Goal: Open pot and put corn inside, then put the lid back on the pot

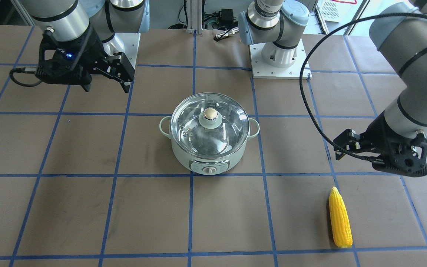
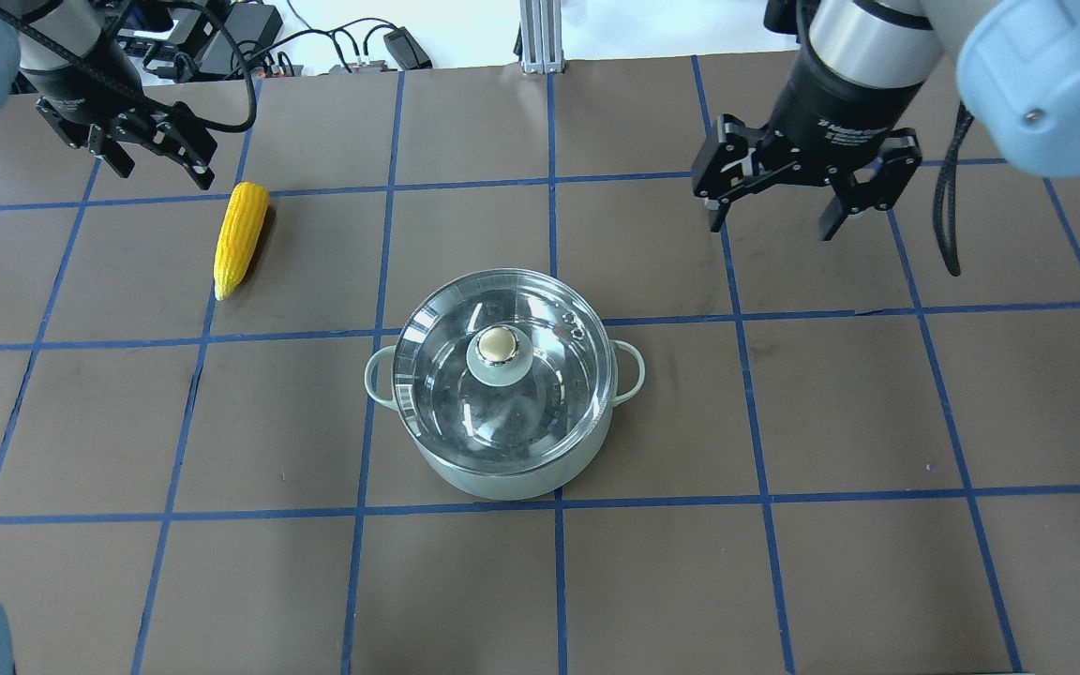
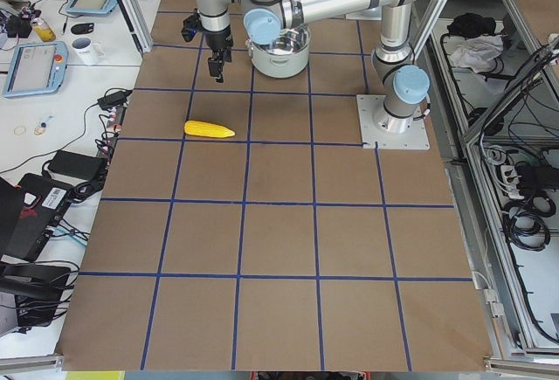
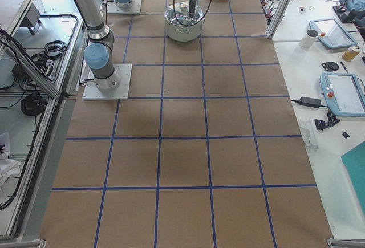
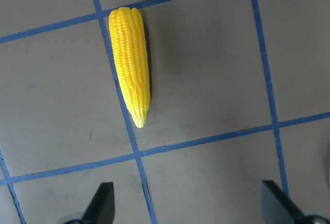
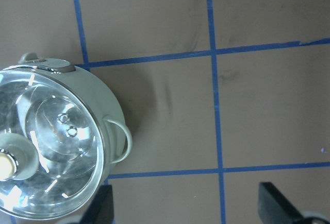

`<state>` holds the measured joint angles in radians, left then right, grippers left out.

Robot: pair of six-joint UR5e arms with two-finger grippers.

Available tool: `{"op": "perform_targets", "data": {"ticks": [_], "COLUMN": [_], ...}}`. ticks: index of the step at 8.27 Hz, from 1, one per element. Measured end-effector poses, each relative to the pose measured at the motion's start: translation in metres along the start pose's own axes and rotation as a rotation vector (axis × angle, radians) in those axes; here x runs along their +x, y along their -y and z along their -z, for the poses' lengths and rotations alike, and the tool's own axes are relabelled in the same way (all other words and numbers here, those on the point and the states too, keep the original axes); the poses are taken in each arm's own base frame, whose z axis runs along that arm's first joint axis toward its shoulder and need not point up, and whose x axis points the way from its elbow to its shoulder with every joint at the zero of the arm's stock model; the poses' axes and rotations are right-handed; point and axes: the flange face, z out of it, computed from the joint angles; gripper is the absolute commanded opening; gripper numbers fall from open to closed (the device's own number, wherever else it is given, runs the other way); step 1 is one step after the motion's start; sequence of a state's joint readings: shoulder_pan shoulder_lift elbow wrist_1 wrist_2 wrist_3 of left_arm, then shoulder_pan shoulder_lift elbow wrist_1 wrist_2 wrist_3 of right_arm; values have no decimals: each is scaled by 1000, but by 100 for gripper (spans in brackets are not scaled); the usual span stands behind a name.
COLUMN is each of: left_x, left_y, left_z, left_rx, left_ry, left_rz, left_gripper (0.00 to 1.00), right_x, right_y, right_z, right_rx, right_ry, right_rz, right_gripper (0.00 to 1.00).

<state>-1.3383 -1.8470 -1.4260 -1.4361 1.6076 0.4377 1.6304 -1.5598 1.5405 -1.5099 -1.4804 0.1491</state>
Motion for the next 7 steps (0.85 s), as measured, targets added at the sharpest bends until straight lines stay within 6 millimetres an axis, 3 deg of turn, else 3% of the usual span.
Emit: {"op": "perform_targets", "data": {"ticks": [2, 5, 7], "left_x": [-26, -49, -57], "left_y": [29, 62, 76], "left_z": [-58, -145, -184], "left_rx": [-7, -7, 20], "left_ry": [-9, -7, 5], "left_rz": [-12, -46, -69], "left_gripper": [100, 100, 100], "right_x": [-63, -172, -213], "right_y": [4, -18, -36], "right_z": [-29, -86, -114], "right_rx": [23, 58, 52], "right_ry": [13, 31, 30], "right_rz": [-9, -18, 9], "right_gripper": [100, 100, 100]}}
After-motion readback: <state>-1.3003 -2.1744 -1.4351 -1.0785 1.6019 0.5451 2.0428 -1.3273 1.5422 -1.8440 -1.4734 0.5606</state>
